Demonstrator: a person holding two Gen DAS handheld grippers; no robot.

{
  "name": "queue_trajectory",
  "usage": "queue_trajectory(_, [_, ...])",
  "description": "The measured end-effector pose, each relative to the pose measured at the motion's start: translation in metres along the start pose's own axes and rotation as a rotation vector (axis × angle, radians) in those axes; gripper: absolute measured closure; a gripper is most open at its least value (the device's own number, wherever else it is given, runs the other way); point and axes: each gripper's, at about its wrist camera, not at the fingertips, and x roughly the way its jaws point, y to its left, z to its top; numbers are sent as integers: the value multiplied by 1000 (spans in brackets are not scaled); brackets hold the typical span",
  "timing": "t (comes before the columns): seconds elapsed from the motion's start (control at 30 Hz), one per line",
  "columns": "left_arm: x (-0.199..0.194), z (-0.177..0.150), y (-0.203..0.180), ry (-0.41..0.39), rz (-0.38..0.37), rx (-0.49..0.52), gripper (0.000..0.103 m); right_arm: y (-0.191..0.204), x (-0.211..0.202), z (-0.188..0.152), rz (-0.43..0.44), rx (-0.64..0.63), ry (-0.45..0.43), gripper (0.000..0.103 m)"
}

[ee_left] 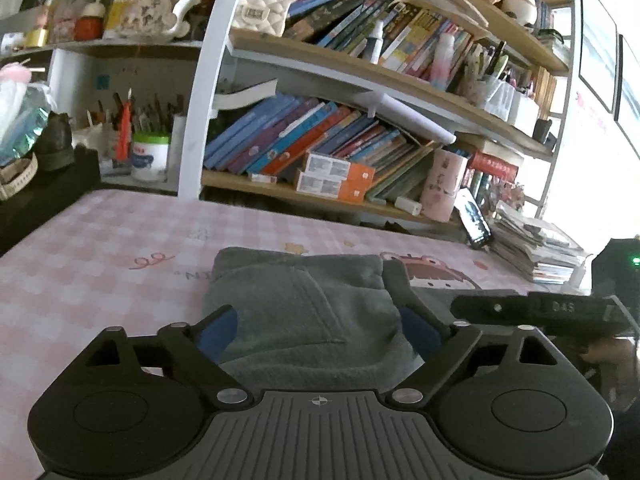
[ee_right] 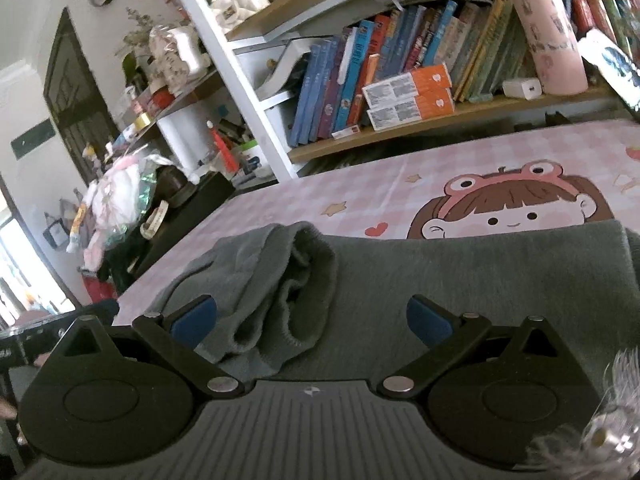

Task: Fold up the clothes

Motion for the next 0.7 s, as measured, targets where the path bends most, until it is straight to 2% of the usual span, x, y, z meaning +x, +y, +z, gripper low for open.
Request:
queue_trajectory(0.27, [-1, -9, -12, -23, 7, 57, 5, 11, -27, -7, -59, -78, -15, 1])
queue_trajectory(0.5, [2, -21, -33, -34, 30, 133, 4, 20, -58, -20, -166, -173, -9, 0])
queue_trajectory(0.7, [0, -27, -44, -32, -5, 184, 3, 2, -84, -34, -274, -128, -6, 0])
